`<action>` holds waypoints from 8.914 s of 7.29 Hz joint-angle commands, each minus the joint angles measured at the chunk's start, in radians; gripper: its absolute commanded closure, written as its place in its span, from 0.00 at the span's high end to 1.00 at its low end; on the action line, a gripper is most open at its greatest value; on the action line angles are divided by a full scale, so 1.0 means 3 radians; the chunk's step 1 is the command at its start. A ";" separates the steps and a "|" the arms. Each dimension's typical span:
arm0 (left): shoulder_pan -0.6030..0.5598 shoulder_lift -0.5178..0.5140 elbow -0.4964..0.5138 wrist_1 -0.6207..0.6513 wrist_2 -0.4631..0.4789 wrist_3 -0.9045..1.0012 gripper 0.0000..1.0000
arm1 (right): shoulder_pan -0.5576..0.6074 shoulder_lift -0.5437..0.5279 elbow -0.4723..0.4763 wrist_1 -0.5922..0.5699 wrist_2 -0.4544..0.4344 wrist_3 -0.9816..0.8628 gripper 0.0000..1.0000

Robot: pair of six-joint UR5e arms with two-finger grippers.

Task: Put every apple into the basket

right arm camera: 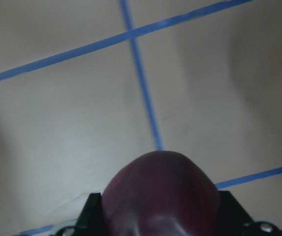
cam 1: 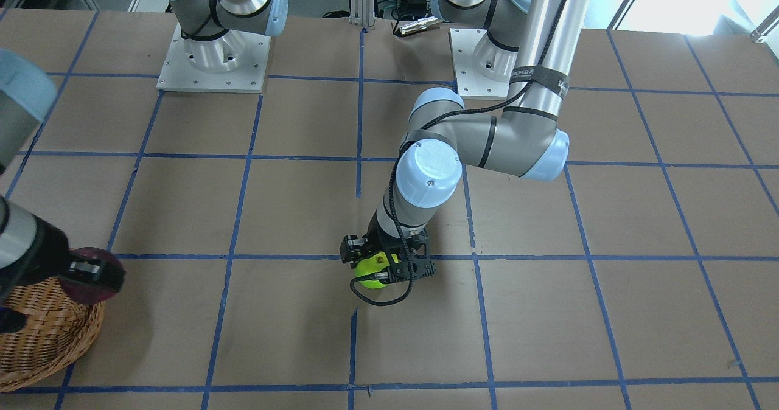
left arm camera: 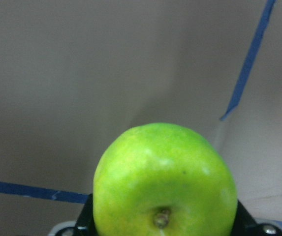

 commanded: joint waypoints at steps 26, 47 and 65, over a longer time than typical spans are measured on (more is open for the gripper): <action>0.1156 0.1774 0.0477 -0.2296 0.0616 0.1869 1.00 | 0.2051 0.0538 0.0025 -0.0429 0.0400 0.2566 1.00; 0.1171 0.1775 0.0503 -0.2337 0.0575 0.1853 1.00 | 0.0458 0.0104 0.0000 -0.0153 -0.0177 0.0867 0.00; 0.1166 0.1805 0.0492 -0.2403 0.0601 0.1823 1.00 | -0.0181 -0.0554 0.0025 0.0552 0.0001 -0.0043 1.00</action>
